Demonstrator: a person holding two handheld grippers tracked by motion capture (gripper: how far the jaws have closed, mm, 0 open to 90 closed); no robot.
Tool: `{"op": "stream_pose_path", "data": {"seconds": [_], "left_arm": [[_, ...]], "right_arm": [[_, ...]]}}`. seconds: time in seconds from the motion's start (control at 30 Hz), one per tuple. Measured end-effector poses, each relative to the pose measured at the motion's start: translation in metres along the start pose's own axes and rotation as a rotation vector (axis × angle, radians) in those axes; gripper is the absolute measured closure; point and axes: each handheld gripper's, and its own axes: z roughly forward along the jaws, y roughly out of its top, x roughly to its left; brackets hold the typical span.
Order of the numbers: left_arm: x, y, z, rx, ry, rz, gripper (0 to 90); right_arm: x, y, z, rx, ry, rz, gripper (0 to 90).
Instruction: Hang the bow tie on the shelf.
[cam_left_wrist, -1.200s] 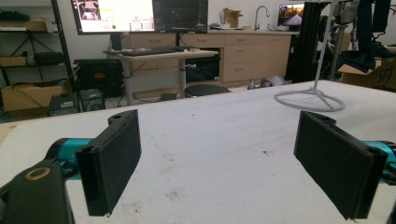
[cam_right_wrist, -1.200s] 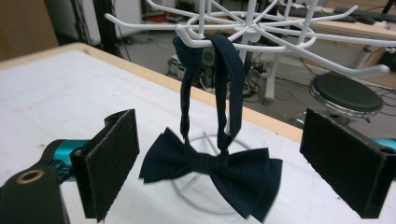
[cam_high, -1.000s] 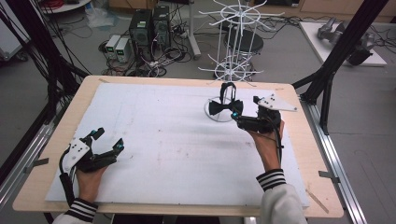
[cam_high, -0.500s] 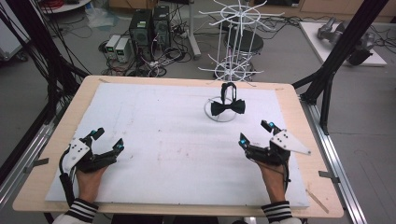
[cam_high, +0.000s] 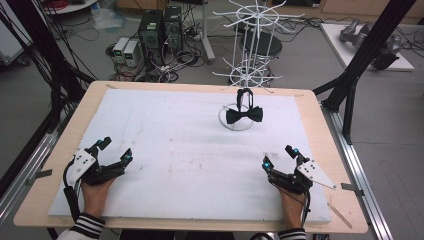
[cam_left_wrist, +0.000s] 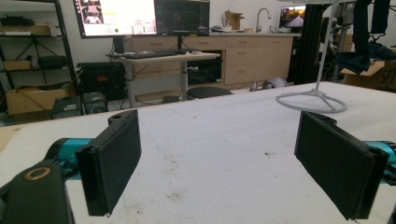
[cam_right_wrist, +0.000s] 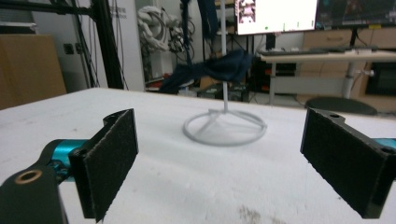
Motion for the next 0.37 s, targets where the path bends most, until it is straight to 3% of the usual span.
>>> {"op": "stream_pose_path", "data": {"seconds": [0.17, 0.27, 0.37], "left_arm": [[0.0000, 0.0001, 0.0002, 0.005, 0.000, 0.003, 15.0], [-0.0002, 0.0001, 0.0003, 0.004, -0.002, 0.005, 15.0], [0.0001, 0.0000, 0.0004, 0.004, -0.001, 0.001, 15.1]], "right_arm": [[0.0023, -0.0035, 0.0011, 0.018, 0.008, -0.013, 10.3], [0.0059, -0.0038, 0.0013, 0.023, 0.004, -0.060, 10.3], [0.0070, -0.0037, 0.0019, 0.028, 0.005, -0.071, 10.3]]}}
